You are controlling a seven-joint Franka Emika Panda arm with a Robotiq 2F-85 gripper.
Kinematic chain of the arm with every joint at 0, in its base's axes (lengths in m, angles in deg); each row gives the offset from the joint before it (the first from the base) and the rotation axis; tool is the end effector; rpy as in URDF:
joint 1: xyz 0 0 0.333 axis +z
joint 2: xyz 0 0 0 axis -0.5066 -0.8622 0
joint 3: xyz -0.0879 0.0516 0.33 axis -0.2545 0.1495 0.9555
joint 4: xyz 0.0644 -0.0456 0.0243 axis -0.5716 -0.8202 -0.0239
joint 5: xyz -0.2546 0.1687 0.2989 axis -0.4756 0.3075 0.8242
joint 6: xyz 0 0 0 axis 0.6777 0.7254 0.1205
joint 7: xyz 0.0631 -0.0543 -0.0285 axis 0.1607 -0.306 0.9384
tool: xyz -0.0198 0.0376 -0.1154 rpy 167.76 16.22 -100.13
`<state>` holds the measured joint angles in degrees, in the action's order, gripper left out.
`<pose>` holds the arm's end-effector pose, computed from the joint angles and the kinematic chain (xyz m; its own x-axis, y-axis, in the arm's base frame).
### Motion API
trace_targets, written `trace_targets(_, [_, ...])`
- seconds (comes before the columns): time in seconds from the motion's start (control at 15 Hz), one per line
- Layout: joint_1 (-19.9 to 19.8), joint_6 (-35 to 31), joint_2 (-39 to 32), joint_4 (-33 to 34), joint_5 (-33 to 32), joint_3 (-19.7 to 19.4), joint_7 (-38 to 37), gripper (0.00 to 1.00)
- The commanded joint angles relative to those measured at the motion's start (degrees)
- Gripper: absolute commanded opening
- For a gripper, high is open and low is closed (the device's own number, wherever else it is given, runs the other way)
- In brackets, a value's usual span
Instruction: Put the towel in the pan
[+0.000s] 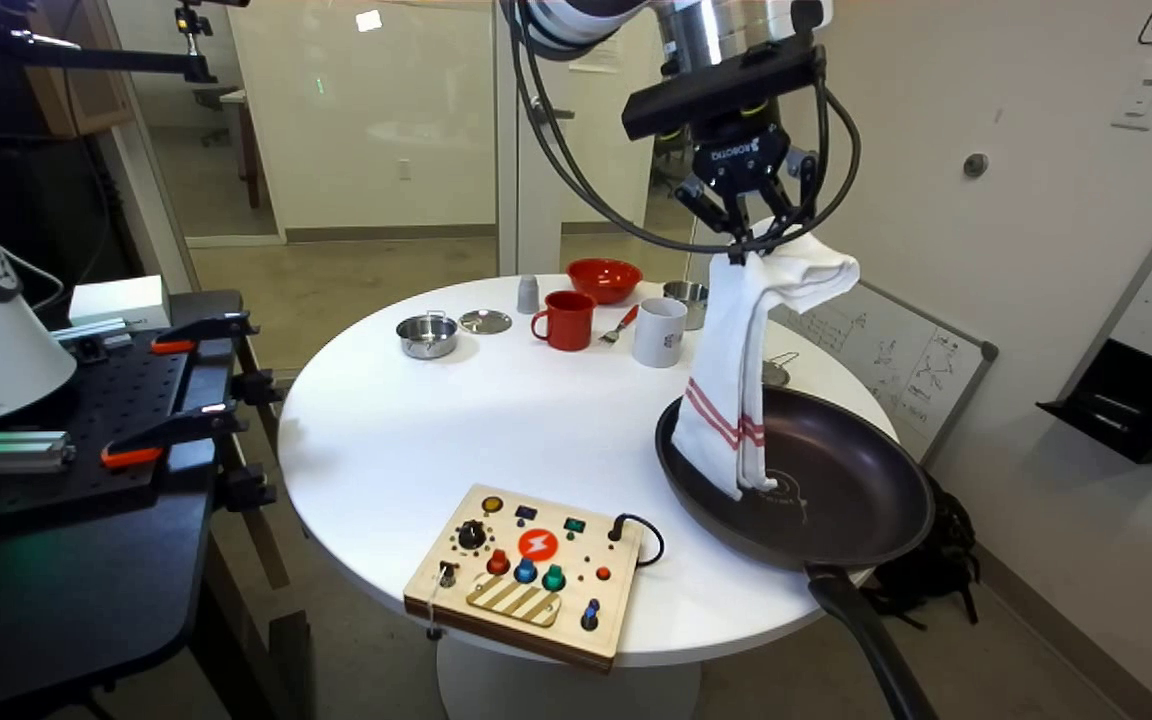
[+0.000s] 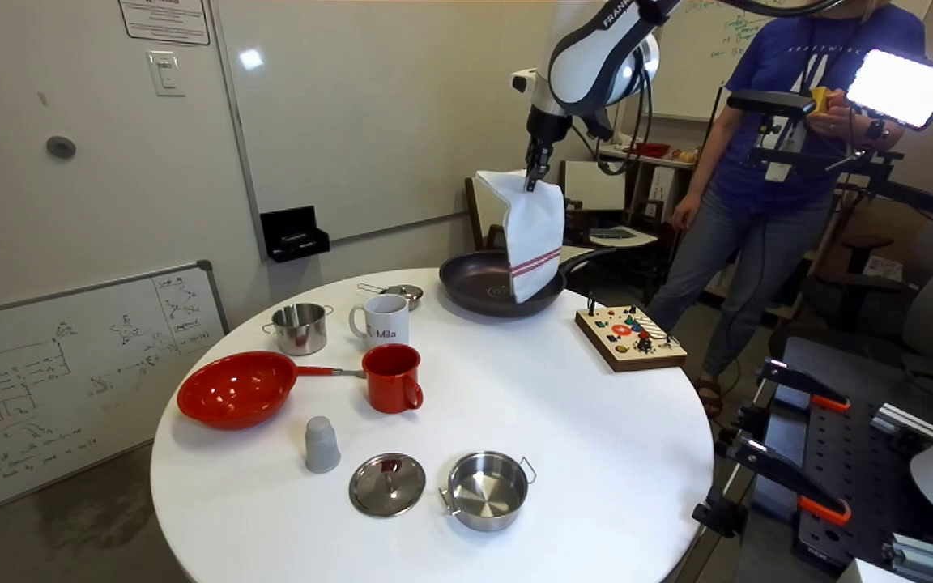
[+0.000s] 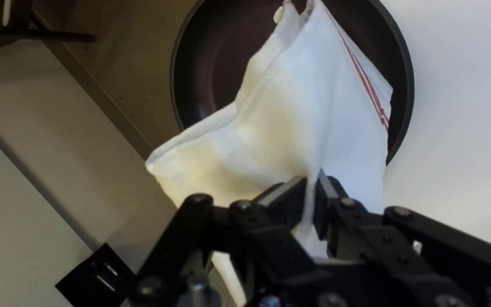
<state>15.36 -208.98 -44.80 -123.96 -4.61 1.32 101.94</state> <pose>0.6848 -0.2162 0.2855 0.7515 0.6527 0.0960 0.5749 -0.7193 0.3900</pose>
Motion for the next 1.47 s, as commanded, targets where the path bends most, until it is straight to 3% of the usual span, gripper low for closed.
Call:
trace_targets(0.0, [-1.87, 1.46, -4.19, 3.9, 1.53, 1.26, 2.8, 0.05])
trace_targets(0.93, [-3.1, 6.02, -9.9, 9.26, 1.83, 2.25, 3.28, 0.05])
trace_targets(1.0, [-3.09, 6.47, -9.98, 9.5, 1.87, 2.26, 3.28, 0.32])
trace_targets(1.13, [-2.86, 6.84, -10.02, 9.78, 1.78, 2.0, 2.9, 0.4])
trace_targets(1.4, [-2.43, 6.29, -10.3, 10.4, 1.18, 1.31, 2.2, 0.71])
